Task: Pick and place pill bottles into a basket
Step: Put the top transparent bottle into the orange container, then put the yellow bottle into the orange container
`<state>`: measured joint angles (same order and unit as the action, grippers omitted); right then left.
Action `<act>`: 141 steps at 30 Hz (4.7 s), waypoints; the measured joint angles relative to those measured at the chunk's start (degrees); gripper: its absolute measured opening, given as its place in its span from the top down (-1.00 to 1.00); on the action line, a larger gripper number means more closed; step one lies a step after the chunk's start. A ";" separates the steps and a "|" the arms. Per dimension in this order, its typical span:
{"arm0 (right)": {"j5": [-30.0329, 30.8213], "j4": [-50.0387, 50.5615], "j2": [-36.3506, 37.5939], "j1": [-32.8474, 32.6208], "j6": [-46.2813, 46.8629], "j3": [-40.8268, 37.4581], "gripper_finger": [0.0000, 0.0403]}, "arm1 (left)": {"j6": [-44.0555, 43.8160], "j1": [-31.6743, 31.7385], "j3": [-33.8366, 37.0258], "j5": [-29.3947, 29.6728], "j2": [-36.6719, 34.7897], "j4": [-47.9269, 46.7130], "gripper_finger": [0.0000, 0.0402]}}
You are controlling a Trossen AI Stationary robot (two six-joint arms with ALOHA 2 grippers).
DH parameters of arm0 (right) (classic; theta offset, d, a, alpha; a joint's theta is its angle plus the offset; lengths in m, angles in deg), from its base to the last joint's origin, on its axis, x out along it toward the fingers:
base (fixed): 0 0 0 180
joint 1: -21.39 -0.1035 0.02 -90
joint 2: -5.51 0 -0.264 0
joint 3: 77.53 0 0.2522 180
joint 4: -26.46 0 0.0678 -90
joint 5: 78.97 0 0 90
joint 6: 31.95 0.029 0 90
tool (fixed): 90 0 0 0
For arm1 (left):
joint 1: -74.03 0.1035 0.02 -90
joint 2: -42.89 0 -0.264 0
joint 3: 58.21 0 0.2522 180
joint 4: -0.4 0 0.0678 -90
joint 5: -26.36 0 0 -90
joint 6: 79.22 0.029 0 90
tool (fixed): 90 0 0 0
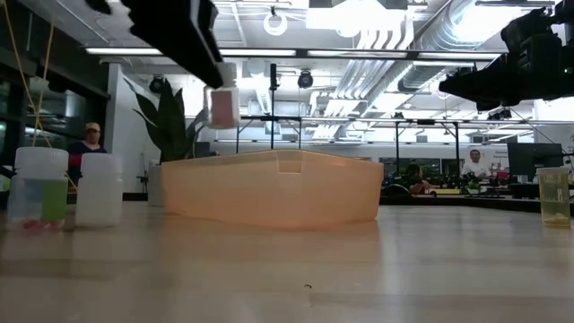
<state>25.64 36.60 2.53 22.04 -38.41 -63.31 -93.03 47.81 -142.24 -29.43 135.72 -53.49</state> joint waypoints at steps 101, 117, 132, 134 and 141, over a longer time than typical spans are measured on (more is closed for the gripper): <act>-10.71 -2.24 -2.64 -0.01 1.47 3.11 0.96 | 23.46 7.84 69.27 -4.15 -91.96 43.81 0.89; -17.80 13.96 -18.29 -8.88 15.74 14.19 -0.02 | 21.49 7.82 69.17 -1.28 -92.13 42.70 0.18; -4.21 38.57 -38.76 -21.90 29.72 28.32 0.01 | 21.03 7.82 69.17 -1.28 -92.13 42.70 0.16; -3.23 42.96 -40.91 -22.77 33.07 29.83 0.00 | 21.02 7.82 69.17 -1.30 -92.12 42.71 0.15; -5.09 49.17 -46.09 -24.65 38.81 31.70 0.01 | 20.90 7.82 69.17 -1.30 -92.13 42.73 0.15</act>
<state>20.55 85.77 -43.56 -2.61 0.40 -31.62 -72.13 55.63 -73.07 -30.73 43.60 -10.77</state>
